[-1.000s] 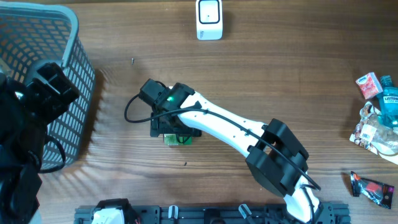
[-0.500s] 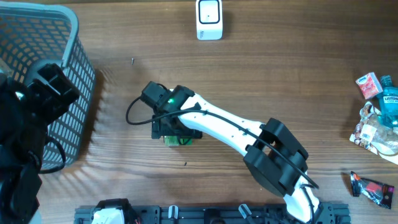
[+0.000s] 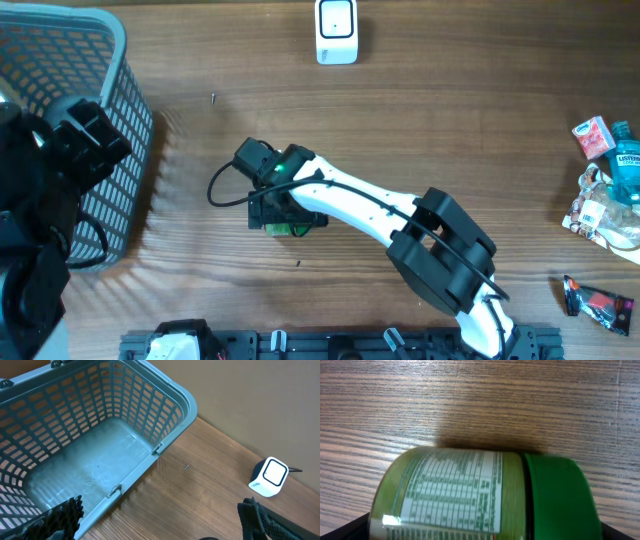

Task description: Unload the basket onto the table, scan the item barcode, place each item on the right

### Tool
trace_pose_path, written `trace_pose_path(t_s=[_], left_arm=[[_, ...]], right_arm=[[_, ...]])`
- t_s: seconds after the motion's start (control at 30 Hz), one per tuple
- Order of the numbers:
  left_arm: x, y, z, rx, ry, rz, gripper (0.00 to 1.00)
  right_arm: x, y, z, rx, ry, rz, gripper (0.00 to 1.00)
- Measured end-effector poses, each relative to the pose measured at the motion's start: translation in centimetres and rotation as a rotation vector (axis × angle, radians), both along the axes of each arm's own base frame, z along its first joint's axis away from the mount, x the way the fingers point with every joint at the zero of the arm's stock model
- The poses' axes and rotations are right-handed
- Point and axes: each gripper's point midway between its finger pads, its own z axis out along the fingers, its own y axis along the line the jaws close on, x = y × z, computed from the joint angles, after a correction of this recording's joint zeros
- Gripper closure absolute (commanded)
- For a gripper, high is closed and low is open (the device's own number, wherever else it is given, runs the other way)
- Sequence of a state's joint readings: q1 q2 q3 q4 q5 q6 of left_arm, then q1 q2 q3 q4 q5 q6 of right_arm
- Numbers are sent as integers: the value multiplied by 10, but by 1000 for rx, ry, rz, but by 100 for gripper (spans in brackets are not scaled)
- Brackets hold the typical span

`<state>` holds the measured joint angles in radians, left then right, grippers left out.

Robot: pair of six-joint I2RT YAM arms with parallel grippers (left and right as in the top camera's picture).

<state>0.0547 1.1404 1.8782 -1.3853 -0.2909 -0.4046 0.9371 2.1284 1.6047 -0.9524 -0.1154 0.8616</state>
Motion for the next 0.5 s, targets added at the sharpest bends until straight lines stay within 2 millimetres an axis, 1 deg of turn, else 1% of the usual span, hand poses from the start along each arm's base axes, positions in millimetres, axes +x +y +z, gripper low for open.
trace_pose_path(t_s=[0.13, 0.3, 0.33, 0.37, 0.4, 0.43, 0.5], left_arm=[[1, 0, -1, 0, 3, 0, 0], [0, 0, -1, 0, 5, 0, 0], [0, 0, -1, 0, 5, 0, 0], [0, 0, -1, 0, 5, 0, 0], [0, 0, -1, 0, 5, 0, 0], [0, 0, -1, 0, 5, 0, 0], [0, 0, -1, 0, 5, 0, 0]], right_arm=[[2, 3, -1, 14, -10, 4, 0], [-4, -3, -15, -12, 16, 15, 0], [-5, -4, -16, -15, 19, 16, 2], [-4, -4, -16, -14, 19, 18, 7], [-4, -3, -16, -13, 18, 19, 15], [-5, -3, -16, -12, 20, 22, 19], [-6, -5, -16, -18, 24, 27, 21]])
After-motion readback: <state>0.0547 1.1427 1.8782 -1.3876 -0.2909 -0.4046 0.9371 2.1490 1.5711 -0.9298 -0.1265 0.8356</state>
